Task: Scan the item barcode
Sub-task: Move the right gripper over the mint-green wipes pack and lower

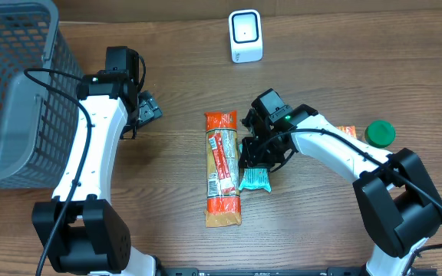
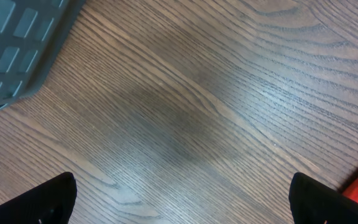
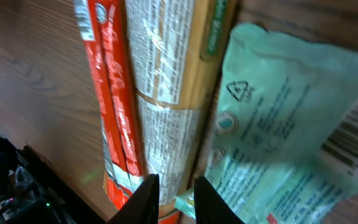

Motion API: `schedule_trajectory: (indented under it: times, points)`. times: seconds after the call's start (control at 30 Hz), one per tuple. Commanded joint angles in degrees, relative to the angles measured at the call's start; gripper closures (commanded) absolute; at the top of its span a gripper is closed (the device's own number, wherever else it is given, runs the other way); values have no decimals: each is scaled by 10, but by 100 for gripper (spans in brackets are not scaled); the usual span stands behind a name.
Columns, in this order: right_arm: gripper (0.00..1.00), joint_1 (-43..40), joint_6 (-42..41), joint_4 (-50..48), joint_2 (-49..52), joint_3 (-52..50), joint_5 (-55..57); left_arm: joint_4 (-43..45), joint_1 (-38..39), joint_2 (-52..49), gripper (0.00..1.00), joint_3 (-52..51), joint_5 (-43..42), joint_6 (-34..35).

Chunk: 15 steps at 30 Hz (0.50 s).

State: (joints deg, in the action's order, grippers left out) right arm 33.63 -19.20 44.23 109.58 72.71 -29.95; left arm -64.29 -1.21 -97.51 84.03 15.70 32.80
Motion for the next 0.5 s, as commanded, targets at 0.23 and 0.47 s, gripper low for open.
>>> schedule_trajectory:
  times: [0.23, 0.47]
  points:
    - [76, -2, -21, -12, 8, -30, 33, 0, 2, 11, 0, 8, 8, -7]
    - [68, -2, -21, -17, 8, -48, 64, 0, 1, 11, 0, 8, 8, -7]
